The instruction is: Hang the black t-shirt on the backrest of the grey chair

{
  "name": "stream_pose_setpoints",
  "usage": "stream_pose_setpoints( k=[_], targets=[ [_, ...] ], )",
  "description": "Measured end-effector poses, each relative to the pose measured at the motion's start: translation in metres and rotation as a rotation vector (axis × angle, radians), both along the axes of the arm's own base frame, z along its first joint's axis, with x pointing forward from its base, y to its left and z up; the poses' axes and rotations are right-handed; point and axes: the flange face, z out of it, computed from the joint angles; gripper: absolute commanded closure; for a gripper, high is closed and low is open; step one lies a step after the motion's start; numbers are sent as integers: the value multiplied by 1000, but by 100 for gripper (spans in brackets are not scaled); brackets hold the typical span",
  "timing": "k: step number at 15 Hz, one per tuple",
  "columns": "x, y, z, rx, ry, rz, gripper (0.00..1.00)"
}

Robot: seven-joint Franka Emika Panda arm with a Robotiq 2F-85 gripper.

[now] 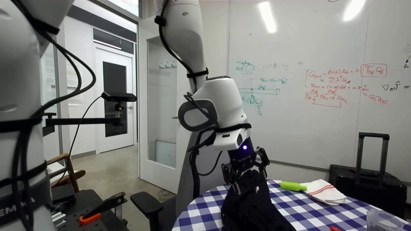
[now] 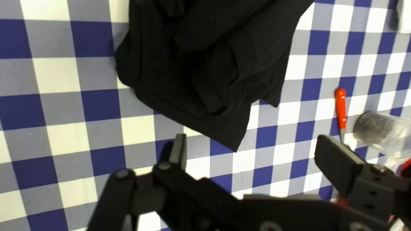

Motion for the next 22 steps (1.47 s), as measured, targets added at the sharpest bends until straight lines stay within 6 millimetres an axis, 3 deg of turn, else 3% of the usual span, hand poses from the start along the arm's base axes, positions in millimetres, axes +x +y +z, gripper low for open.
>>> stream_pose_setpoints(
  k=[4,12,13,15,18,22],
  targets=[
    [1,-9,-45,2,68,-13,0],
    [35,-13,-93,65,87,-18,2],
    [36,-13,-102,69,96,-17,26],
    [38,-12,-118,72,111,-16,32],
    [41,-12,-135,72,121,-14,54],
    [49,-12,-140,70,111,-12,84]
  ],
)
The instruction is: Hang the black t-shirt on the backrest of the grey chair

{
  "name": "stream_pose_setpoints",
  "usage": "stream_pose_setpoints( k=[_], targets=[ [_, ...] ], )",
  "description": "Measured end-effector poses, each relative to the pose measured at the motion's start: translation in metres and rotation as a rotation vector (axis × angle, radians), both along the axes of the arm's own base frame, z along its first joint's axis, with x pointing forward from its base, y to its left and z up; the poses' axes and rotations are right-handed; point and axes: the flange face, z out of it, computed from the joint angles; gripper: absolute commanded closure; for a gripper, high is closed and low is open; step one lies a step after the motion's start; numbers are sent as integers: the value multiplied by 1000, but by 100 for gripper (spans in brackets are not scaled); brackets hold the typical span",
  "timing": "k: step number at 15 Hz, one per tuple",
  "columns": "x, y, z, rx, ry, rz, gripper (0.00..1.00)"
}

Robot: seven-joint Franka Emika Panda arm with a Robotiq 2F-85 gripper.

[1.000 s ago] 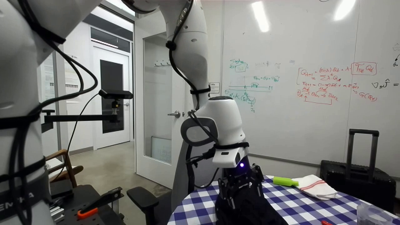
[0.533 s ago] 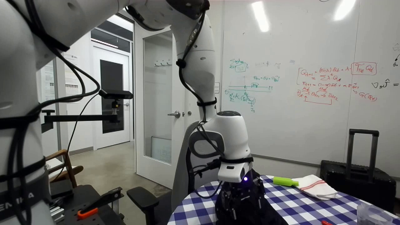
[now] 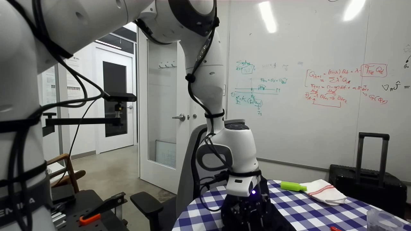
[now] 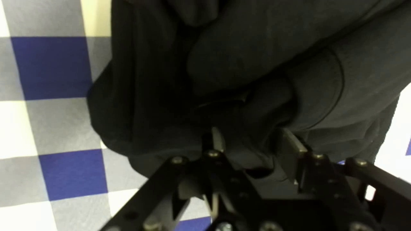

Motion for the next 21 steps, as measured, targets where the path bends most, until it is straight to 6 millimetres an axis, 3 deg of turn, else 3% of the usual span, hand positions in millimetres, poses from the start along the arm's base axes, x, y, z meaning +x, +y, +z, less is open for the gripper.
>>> stream_pose_setpoints(
  k=[2,9,17,21],
  targets=[
    [4,-1,2,-5,-10,0,99],
    [17,-3,23,-51,-81,-17,99],
    [52,-32,111,2,-255,-202,99],
    [74,-31,156,22,-335,-261,99]
  ],
)
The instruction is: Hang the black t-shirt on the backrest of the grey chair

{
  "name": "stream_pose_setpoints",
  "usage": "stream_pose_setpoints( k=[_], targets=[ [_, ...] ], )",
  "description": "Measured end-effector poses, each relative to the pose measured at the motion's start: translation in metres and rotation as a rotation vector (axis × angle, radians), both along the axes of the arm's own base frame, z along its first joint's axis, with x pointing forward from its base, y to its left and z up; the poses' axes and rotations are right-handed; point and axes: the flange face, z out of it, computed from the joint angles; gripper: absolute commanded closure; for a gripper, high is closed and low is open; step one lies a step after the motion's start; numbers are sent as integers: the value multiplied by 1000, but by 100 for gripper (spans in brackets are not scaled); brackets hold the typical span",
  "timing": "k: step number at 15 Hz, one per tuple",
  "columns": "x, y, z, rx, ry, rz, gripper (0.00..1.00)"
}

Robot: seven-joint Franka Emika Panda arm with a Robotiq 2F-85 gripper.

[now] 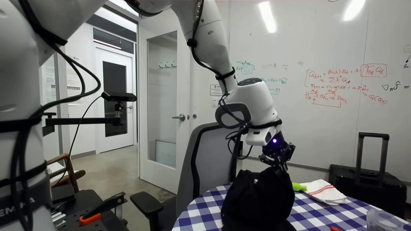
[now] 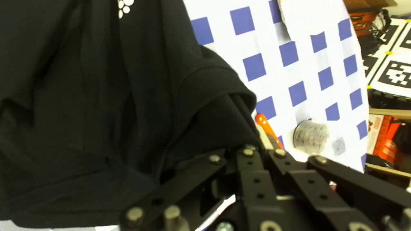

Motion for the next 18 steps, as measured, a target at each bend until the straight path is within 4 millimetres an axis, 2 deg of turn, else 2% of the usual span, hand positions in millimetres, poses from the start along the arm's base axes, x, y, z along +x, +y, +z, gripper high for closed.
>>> stream_pose_setpoints(
  k=[4,7,14,18],
  targets=[
    [26,21,39,-20,-71,-19,99],
    [48,34,78,-50,-140,-30,99],
    [94,38,194,-78,-272,-64,99],
    [121,59,251,-68,-303,-53,99]
  ],
)
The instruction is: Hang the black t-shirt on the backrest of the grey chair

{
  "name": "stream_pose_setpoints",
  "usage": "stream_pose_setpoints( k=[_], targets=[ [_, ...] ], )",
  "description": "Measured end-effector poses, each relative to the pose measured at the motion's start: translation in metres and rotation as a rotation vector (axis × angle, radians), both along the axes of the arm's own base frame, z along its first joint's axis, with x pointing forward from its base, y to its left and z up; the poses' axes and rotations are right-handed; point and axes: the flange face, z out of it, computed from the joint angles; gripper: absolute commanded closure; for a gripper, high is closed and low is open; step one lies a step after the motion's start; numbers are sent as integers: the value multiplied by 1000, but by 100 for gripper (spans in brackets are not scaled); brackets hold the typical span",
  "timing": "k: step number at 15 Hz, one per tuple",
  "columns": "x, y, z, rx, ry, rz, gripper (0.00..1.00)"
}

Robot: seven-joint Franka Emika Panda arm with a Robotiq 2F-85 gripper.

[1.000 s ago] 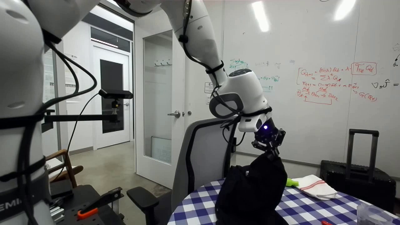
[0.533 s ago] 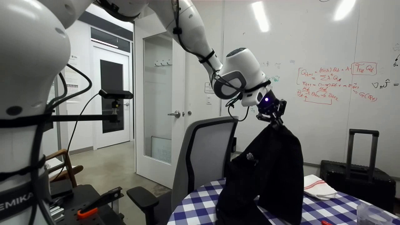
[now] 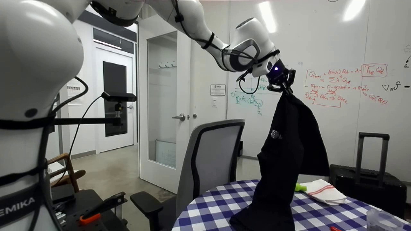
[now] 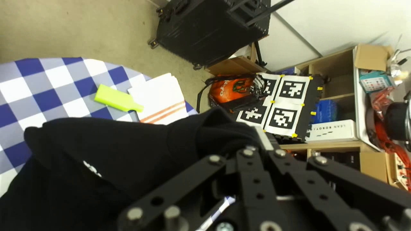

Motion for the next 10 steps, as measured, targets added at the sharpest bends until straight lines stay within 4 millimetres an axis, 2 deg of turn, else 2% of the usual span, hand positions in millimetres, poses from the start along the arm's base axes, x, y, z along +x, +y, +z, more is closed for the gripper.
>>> stream_pose_setpoints(
  k=[5,10],
  targets=[
    [23,49,61,-12,-53,50,99],
    [28,122,120,-59,-117,120,99]
  ],
)
